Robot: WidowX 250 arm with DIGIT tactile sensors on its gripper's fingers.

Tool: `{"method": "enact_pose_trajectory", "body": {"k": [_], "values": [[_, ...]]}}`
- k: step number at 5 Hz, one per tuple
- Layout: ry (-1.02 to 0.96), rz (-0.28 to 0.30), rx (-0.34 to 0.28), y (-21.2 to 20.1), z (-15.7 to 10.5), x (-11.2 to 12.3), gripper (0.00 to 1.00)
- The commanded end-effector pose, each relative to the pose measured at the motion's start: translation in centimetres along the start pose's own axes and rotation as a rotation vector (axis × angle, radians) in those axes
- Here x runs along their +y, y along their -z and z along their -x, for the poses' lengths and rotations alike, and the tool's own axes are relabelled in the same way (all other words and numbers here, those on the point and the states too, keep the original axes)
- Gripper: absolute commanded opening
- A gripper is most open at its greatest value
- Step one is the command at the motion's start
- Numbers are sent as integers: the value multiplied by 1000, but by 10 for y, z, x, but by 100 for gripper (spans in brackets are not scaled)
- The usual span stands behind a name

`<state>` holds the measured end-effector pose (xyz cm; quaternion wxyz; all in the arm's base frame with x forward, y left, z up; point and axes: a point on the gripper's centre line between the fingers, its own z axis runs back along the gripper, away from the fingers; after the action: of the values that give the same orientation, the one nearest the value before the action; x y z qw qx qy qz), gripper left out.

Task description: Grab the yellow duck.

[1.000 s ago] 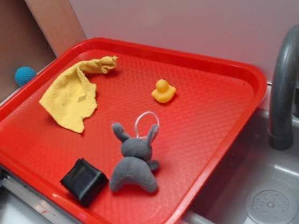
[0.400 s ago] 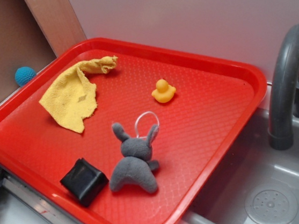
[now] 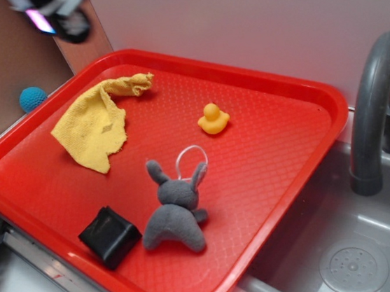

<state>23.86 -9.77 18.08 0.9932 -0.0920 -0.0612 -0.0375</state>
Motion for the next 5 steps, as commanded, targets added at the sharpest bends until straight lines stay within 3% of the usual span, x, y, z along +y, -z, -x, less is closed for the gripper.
{"method": "enact_pose_trajectory", "body": {"k": [1,3,5], "values": [[52,-19,2,56,-55,-34,100],[74,-70,57,115,-75,-40,100],[47,-150,103,148,-82,-13,100]]}}
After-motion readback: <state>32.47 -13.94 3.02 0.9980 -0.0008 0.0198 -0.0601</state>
